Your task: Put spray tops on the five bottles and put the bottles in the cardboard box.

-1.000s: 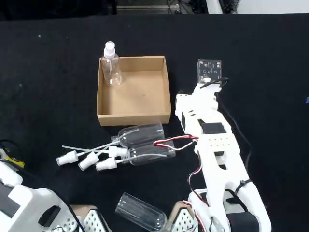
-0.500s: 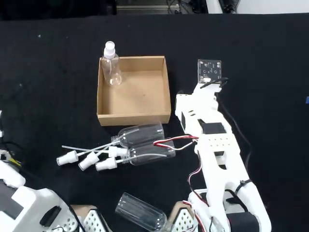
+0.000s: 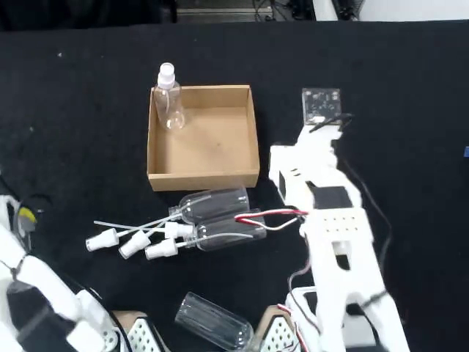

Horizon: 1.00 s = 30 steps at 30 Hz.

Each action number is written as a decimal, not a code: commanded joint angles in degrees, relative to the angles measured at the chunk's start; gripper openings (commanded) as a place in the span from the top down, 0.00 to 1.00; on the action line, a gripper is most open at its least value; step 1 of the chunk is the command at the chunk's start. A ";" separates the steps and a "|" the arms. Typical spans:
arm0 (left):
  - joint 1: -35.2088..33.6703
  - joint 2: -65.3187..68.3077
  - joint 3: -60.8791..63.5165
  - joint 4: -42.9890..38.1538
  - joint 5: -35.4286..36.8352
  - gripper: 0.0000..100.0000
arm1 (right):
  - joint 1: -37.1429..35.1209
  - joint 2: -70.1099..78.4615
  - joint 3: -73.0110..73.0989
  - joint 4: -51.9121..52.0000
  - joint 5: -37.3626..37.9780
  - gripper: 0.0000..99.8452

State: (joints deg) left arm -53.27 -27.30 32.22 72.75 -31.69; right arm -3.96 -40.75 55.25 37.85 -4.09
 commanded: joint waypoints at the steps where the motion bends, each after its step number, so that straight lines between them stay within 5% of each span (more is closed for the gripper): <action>1: 3.12 -5.54 1.63 -4.84 13.63 0.97 | 0.53 -8.57 -6.37 7.38 5.19 0.84; 5: 3.47 -7.74 5.32 -9.49 21.63 0.97 | -2.99 -12.09 -9.27 14.42 11.34 0.84; 17: -1.80 -20.75 17.98 -24.62 24.97 0.97 | -28.57 1.80 -28.26 40.62 25.93 0.84; 23: -4.88 -20.75 19.30 -27.96 32.44 0.97 | -39.74 4.97 -23.52 35.08 25.23 0.84; 30: -13.49 -17.67 17.36 -33.32 28.22 0.97 | -50.46 9.45 -17.36 22.59 21.45 0.84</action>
State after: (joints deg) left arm -63.47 -45.85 52.70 41.98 -2.07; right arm -51.52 -34.42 37.85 66.42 18.68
